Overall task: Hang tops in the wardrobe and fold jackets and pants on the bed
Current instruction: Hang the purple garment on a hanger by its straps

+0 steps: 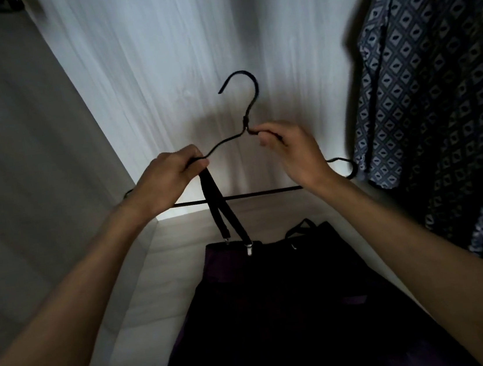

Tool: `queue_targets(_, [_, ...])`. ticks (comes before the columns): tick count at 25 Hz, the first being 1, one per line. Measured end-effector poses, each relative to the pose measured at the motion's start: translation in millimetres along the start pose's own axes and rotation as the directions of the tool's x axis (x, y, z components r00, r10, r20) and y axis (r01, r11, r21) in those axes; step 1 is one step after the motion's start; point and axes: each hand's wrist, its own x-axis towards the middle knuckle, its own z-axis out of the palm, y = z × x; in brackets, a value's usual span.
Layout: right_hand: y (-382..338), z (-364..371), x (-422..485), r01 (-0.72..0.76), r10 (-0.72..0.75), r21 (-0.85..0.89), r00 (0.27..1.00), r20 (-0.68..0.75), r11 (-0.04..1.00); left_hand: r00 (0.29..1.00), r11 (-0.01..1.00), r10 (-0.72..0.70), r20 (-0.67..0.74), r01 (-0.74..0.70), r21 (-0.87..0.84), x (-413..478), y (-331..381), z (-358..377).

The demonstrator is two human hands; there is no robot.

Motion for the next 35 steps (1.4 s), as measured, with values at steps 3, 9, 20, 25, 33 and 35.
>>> queue_targets(3, [12.1,-0.6,-23.1,-0.028,-0.06,-0.304,0.959,-0.276,0.952,0.986,0.995,-0.059,-0.156,0.071,0.068,-1.6,-17.6,2.8])
queue_targets(9, [55.8,14.8,-158.6,-0.086,0.266,-0.407,0.872,0.411,0.909,0.95,0.96,-0.275,-0.149,0.28,0.009,-18.7,-45.7,14.4])
queue_targets(20, [41.5,-29.7,-153.8,-0.761,0.613,-0.083,0.447,0.652,0.643,0.931,0.896,-0.345,-0.116,0.29,-0.336,-21.3,-34.7,26.9])
queue_targets(25, [14.2,-83.4,-24.2,-0.654,0.634,0.6,0.715,0.294,0.46,0.903,0.827,-0.395,-0.165,0.272,-0.493,-12.3,-42.8,3.9])
queue_targets(33, [-8.4,-102.7,61.3,-0.506,0.542,0.564,0.832,0.12,0.652,0.907,0.805,-0.352,-0.229,0.169,-0.569,-8.0,-40.3,-39.5])
queue_targets(35, [-8.6,-99.5,62.4,-0.488,0.493,0.547,0.857,0.152,0.68,0.918,0.812,-0.32,-0.235,0.138,-0.567,-7.4,-38.0,-47.1])
